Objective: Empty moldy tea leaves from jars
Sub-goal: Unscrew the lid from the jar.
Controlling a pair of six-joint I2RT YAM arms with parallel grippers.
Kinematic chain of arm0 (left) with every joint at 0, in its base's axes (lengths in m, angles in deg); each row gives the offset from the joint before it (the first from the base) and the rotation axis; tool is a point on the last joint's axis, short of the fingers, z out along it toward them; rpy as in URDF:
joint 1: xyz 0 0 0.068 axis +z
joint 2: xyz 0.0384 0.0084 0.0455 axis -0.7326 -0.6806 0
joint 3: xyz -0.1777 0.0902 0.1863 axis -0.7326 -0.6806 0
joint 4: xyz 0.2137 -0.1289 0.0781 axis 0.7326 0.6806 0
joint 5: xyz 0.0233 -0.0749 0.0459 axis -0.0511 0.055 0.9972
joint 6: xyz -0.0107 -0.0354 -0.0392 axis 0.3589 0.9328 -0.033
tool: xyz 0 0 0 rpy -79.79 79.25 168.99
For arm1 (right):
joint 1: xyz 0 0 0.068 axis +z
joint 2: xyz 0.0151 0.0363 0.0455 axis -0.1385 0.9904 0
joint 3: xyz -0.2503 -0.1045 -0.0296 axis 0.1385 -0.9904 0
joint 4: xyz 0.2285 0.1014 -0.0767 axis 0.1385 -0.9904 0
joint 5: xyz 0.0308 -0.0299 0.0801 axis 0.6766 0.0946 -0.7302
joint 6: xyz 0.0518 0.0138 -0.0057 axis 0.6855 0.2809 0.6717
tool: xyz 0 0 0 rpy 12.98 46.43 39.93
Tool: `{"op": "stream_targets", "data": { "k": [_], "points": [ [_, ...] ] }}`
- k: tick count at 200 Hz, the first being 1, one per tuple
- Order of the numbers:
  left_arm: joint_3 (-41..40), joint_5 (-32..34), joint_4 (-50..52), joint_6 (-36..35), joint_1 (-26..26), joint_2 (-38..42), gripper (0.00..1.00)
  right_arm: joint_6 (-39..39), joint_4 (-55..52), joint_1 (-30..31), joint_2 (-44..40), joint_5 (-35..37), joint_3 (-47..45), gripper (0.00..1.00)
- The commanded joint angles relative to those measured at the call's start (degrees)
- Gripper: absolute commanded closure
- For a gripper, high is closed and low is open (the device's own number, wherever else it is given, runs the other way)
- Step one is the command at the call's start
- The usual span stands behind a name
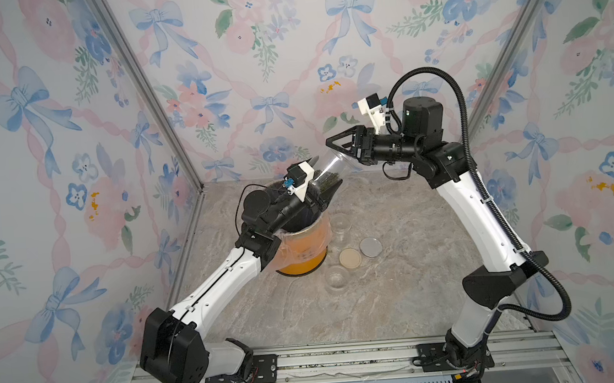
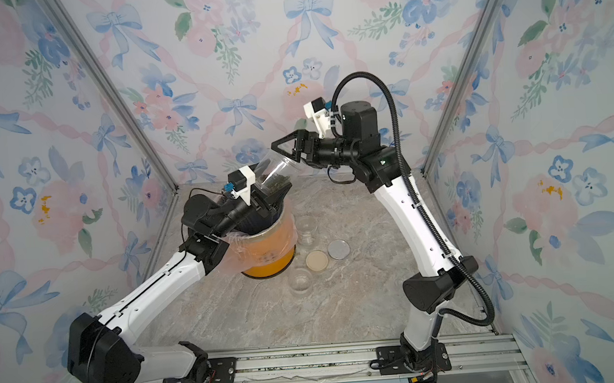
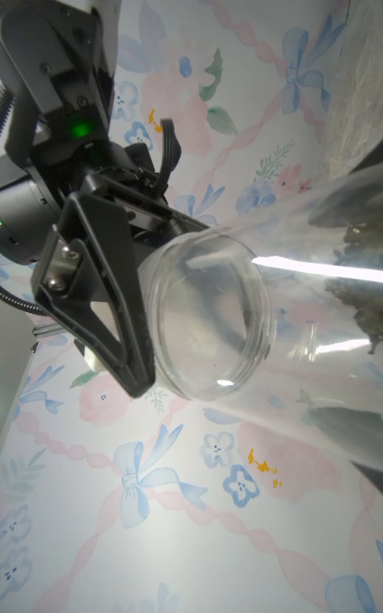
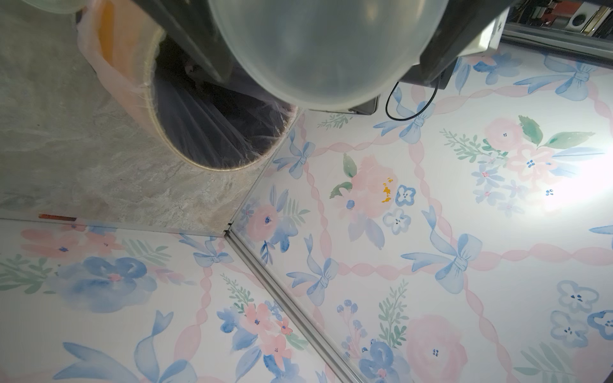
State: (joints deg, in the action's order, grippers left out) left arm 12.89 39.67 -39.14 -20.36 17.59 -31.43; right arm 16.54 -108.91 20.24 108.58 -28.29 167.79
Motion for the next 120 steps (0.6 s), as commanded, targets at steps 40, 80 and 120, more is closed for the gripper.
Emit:
{"op": "stream_targets", "data": {
  "k": [40, 80, 120],
  "points": [
    [0.9, 6.0, 2.5, -10.0, 0.3, 0.5, 0.75, -2.2, -2.8, 2.1, 1.1, 1.1, 4.8, 0.3],
    [0.1, 4.8, 0.0, -7.6, 0.2, -0.2, 0.76, -4.8, -3.2, 3.5, 1.2, 1.3, 4.7, 0.24],
    [0.4, 4.3, -0.2, -7.4, 0.1, -0.1, 0.76, -5.7, -4.0, 3.6, 1.3, 1.1, 5.3, 0.14]
  ]
}}
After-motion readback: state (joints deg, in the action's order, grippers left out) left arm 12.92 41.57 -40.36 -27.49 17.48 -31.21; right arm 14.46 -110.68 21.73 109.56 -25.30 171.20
